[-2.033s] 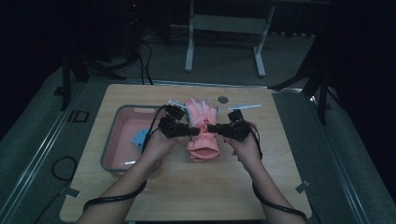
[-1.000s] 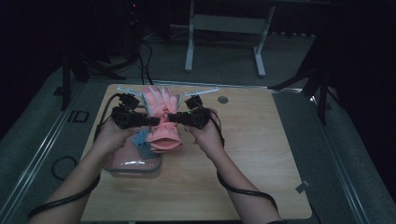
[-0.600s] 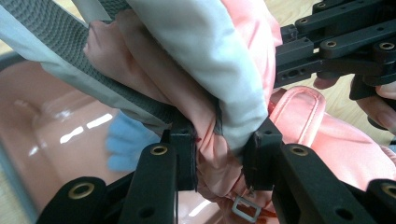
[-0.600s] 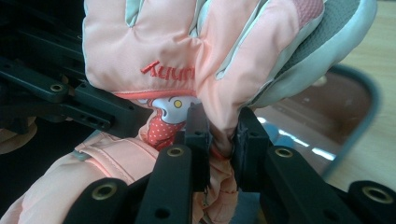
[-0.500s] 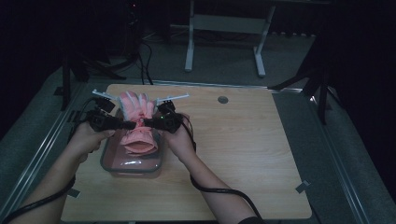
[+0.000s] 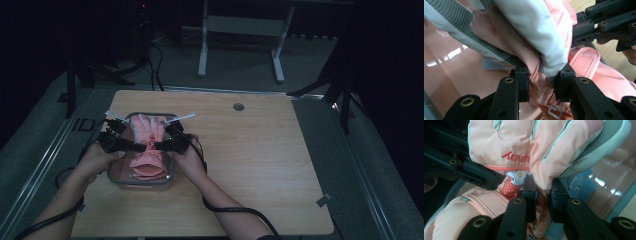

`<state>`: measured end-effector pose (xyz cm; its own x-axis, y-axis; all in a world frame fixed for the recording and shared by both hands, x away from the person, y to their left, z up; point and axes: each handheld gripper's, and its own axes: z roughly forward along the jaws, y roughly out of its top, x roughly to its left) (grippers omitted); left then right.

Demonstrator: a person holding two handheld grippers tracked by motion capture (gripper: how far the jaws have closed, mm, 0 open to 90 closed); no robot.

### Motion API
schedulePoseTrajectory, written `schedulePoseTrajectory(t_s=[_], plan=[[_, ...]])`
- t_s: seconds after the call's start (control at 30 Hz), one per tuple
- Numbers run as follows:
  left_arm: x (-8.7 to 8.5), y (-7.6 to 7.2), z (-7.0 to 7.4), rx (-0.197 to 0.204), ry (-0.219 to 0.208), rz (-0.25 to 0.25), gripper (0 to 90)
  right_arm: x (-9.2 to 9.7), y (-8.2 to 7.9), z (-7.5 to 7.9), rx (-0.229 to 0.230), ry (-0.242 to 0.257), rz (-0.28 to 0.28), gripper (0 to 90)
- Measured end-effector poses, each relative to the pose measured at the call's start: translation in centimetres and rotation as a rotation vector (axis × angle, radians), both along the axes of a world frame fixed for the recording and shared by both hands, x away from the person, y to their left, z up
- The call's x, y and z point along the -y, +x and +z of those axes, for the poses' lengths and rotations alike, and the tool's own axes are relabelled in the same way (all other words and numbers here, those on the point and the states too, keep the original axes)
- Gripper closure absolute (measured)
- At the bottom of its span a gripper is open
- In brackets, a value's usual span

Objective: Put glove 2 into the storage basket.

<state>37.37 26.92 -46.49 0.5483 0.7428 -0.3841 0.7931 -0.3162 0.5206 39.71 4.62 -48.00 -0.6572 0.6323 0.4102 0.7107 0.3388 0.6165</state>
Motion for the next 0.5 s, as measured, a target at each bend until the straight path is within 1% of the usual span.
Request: schedulePoseTrajectory(t_s=[0.07, 0.1, 0.17, 0.23, 0.4, 0.5], plan=[[0.2, -0.1, -0.4, -0.012, 0.016, -0.004, 69.4, 0.1, -0.1, -0.4, -0.003, -0.020, 0.010, 77.3], [0.4, -0.1, -0.6, -0.019, 0.027, -0.006, 69.3, 0.1, -0.1, -0.6, -0.011, -0.030, 0.013, 77.0], [0.8, 0.0, -0.9, -0.035, 0.054, -0.002, 69.1, 0.1, -0.1, -1.0, -0.022, -0.052, 0.020, 76.6], [0.9, 0.2, -1.1, -0.043, 0.065, 0.007, 68.8, 0.0, 0.0, -1.3, -0.030, -0.067, 0.019, 76.6], [0.9, 0.2, -1.3, -0.057, 0.067, 0.026, 68.4, -0.3, 0.2, -1.4, -0.030, -0.082, 0.021, 76.4], [0.7, 0.3, -1.6, -0.067, 0.054, 0.042, 67.6, -0.5, 0.3, -1.5, -0.026, -0.095, 0.023, 73.8]])
